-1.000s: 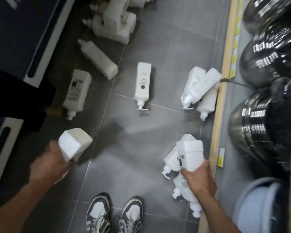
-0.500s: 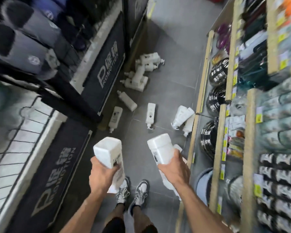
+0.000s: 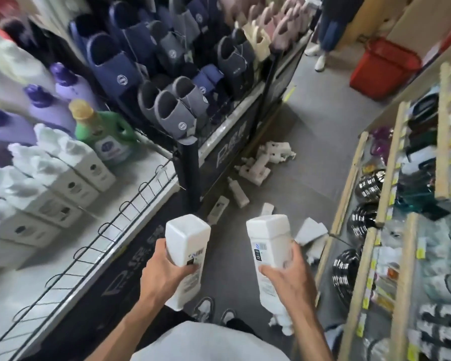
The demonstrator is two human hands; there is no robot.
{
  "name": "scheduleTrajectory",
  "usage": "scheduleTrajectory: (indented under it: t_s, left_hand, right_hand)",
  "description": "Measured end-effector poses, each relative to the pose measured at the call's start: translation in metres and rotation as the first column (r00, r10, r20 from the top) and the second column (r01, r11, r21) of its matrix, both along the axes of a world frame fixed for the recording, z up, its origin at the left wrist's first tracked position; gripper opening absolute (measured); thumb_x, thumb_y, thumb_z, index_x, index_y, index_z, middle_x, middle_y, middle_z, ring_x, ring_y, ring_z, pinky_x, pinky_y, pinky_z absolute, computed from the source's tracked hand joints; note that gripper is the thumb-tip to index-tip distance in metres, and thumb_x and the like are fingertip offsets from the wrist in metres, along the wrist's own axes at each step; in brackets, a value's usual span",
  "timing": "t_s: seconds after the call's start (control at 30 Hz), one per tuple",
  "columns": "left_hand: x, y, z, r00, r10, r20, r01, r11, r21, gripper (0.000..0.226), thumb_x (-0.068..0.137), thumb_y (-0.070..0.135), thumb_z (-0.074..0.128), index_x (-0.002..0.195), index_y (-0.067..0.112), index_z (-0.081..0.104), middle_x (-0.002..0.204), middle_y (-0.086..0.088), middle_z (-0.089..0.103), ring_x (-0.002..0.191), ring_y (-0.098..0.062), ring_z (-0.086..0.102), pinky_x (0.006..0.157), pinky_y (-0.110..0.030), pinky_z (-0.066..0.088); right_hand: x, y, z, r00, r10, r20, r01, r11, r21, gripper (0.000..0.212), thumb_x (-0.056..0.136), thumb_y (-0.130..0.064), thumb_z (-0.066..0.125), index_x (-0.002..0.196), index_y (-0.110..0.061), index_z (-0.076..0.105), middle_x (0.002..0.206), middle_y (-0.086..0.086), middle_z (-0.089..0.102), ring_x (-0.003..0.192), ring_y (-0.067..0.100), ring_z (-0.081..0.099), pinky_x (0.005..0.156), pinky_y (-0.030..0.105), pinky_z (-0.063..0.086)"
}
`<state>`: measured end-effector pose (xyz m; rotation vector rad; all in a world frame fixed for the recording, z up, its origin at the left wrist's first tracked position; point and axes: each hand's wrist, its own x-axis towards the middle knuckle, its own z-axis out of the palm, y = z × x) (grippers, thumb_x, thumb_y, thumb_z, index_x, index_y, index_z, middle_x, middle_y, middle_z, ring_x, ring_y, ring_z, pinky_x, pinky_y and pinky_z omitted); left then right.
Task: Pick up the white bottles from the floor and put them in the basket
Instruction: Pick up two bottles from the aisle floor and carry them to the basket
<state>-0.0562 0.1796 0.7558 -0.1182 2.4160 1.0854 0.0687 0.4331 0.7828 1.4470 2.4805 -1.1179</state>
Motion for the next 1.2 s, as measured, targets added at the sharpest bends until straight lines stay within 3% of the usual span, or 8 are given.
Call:
scheduleTrajectory:
  t_s: [0.07,0.23,0.33,0.47,0.57,0.77,1.07,1.2]
  left_hand:
    - [0.01,-0.015,0.008,0.999,0.044,-0.013,-0.044,0.999,-0.02,0.069,0.059,0.049,0.087,0.109,0.038,0.04,0.095,0.016,0.065,0.085,-0.016,0.065,0.078,-0.041,0.054]
    - [0.037,-0.042,0.026,0.983,0.152,-0.101,-0.16,0.984,-0.077,0.083,0.063,0.047,0.086,0.132,0.04,0.04,0.096,0.018,0.061,0.086,-0.016,0.061,0.077,-0.035,0.049]
    - [0.056,-0.054,0.033,0.96,0.246,-0.135,-0.26,0.96,-0.101,0.087,0.063,0.047,0.086,0.136,0.038,0.039,0.098,0.018,0.059,0.095,-0.021,0.066,0.079,-0.037,0.051]
    - [0.088,-0.072,0.039,0.89,0.437,-0.13,-0.449,0.89,-0.082,0.091,0.06,0.046,0.088,0.136,0.041,0.037,0.1,0.016,0.065,0.087,-0.017,0.065,0.081,-0.038,0.053]
    - [0.119,-0.081,0.042,0.805,0.583,-0.112,-0.592,0.801,-0.087,0.09,0.058,0.049,0.087,0.132,0.044,0.036,0.102,0.014,0.068,0.092,-0.019,0.066,0.086,-0.043,0.054]
    - [0.202,-0.099,0.048,0.531,0.843,-0.085,-0.848,0.527,-0.06,0.09,0.047,0.057,0.081,0.125,0.048,0.037,0.103,0.019,0.067,0.095,-0.02,0.066,0.089,-0.046,0.052]
    - [0.299,-0.14,0.048,0.244,0.963,-0.112,-0.969,0.237,-0.072,0.086,0.051,0.045,0.091,0.123,0.045,0.042,0.104,0.017,0.068,0.099,-0.023,0.064,0.087,-0.042,0.051]
    - [0.336,-0.165,0.046,0.18,0.978,-0.101,-0.983,0.177,-0.044,0.087,0.049,0.047,0.09,0.12,0.048,0.04,0.104,0.02,0.067,0.1,-0.021,0.063,0.086,-0.041,0.05]
  right_hand:
    - [-0.001,-0.002,0.005,0.998,0.064,-0.018,-0.064,0.998,-0.012,0.075,0.057,-0.05,0.082,0.119,-0.046,0.041,0.099,-0.019,0.066,0.087,0.019,0.064,0.08,0.037,0.053]
    - [-0.034,0.0,0.027,0.933,0.358,0.045,-0.36,0.932,0.034,0.088,0.066,-0.047,0.081,0.139,-0.05,0.032,0.103,-0.015,0.065,0.084,0.023,0.055,0.071,0.033,0.042]
    - [-0.058,-0.003,0.036,0.867,0.496,0.041,-0.498,0.864,0.069,0.084,0.065,-0.046,0.079,0.134,-0.052,0.031,0.107,-0.014,0.067,0.086,0.025,0.058,0.071,0.034,0.043]
    - [-0.086,-0.015,0.035,0.733,0.68,0.014,-0.678,0.73,0.089,0.081,0.061,-0.05,0.077,0.13,-0.051,0.035,0.106,-0.018,0.066,0.092,0.024,0.062,0.075,0.036,0.047]
    - [-0.1,-0.03,0.027,0.641,0.768,-0.012,-0.766,0.64,0.064,0.072,0.059,-0.052,0.077,0.12,-0.049,0.039,0.101,-0.018,0.066,0.091,0.027,0.063,0.078,0.04,0.051]
    - [-0.107,-0.08,0.016,0.479,0.877,-0.045,-0.878,0.479,-0.005,0.075,0.061,-0.052,0.079,0.124,-0.049,0.04,0.103,-0.019,0.067,0.094,0.024,0.063,0.078,0.036,0.046]
    - [-0.084,-0.182,0.032,0.17,0.985,-0.004,-0.985,0.17,0.026,0.08,0.059,-0.058,0.077,0.127,-0.05,0.035,0.103,-0.014,0.067,0.096,0.028,0.065,0.078,0.038,0.043]
    - [-0.062,-0.235,0.04,0.038,0.999,0.019,-0.998,0.037,0.059,0.08,0.058,-0.061,0.074,0.126,-0.05,0.035,0.1,-0.014,0.067,0.094,0.027,0.064,0.076,0.038,0.041]
